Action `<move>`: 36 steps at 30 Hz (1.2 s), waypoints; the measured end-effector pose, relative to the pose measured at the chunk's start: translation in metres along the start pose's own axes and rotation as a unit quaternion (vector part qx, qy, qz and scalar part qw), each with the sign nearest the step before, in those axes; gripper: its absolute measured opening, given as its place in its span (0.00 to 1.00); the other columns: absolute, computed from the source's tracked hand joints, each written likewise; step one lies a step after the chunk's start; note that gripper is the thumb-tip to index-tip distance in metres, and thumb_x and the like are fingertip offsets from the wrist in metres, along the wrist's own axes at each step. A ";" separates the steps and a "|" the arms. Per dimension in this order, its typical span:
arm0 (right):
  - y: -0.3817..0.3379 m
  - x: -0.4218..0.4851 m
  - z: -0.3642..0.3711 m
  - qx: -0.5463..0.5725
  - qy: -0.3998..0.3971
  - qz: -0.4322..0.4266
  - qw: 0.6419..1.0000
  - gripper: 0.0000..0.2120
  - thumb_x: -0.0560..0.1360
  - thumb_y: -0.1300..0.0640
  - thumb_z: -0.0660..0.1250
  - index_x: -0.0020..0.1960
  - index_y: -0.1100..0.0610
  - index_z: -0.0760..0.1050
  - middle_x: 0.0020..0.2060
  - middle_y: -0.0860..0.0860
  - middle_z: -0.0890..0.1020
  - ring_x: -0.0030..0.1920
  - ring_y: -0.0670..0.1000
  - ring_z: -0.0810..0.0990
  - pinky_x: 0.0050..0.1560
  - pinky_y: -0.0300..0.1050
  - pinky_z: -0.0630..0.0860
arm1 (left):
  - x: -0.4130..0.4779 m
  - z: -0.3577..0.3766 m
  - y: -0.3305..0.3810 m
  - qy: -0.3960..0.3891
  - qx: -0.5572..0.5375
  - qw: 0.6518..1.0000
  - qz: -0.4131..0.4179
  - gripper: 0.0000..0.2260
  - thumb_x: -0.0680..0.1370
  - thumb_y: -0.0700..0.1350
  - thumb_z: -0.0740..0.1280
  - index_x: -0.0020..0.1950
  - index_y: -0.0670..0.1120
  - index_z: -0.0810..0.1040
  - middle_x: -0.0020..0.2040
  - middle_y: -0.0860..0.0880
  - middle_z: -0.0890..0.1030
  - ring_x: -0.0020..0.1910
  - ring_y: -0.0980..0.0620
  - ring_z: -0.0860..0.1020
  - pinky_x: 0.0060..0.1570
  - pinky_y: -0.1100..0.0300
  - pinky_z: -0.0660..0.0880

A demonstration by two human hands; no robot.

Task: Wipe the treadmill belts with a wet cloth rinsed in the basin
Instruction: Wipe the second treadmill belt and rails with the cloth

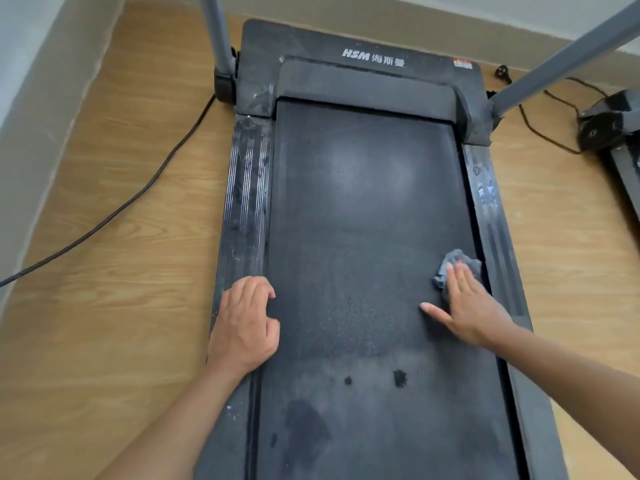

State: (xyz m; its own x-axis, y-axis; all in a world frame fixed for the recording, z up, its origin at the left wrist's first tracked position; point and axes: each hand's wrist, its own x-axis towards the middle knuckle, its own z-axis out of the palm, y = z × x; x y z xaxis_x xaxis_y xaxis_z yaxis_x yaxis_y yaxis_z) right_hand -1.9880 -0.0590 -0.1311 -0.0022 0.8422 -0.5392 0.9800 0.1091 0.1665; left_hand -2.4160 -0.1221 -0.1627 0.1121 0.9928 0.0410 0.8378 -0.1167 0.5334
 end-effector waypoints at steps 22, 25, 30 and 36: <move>-0.209 0.010 -0.013 -0.024 0.129 -0.322 0.937 0.41 0.84 0.32 0.48 0.84 0.59 0.42 0.84 0.55 0.43 0.83 0.53 0.39 0.83 0.55 0.46 | -0.004 0.015 -0.012 0.115 -0.063 0.991 -0.011 0.15 0.83 0.44 0.57 0.62 0.36 0.74 0.62 0.39 0.76 0.58 0.35 0.75 0.63 0.41 0.71; -0.185 -0.003 -0.007 0.019 0.115 -0.247 0.962 0.42 0.83 0.31 0.46 0.84 0.59 0.41 0.84 0.55 0.41 0.83 0.53 0.37 0.83 0.54 0.45 | -0.004 0.015 -0.010 0.108 -0.064 0.992 -0.019 0.15 0.83 0.45 0.57 0.62 0.36 0.74 0.62 0.39 0.76 0.58 0.36 0.74 0.63 0.41 0.71; -0.205 -0.031 0.001 0.135 0.064 -0.189 0.971 0.38 0.82 0.44 0.53 0.84 0.60 0.41 0.83 0.55 0.39 0.82 0.53 0.34 0.83 0.54 0.44 | -0.002 0.015 -0.010 0.118 -0.066 0.991 -0.015 0.14 0.83 0.45 0.57 0.63 0.37 0.73 0.62 0.41 0.75 0.57 0.37 0.74 0.62 0.41 0.71; -0.288 -0.017 -0.014 0.083 0.080 -0.294 0.949 0.39 0.80 0.48 0.54 0.84 0.62 0.42 0.83 0.59 0.41 0.83 0.56 0.36 0.82 0.57 0.44 | -0.002 0.018 -0.015 0.154 -0.075 0.985 -0.014 0.15 0.84 0.45 0.55 0.60 0.35 0.75 0.60 0.39 0.77 0.57 0.36 0.76 0.63 0.44 0.70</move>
State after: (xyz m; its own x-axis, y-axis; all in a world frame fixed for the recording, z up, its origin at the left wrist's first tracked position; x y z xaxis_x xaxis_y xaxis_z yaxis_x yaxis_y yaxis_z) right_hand -2.2729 -0.0973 -0.1584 -0.5747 0.7330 -0.3638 0.8183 0.5114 -0.2624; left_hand -2.4193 -0.1224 -0.1859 -0.0973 0.9590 0.2663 0.7475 -0.1063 0.6557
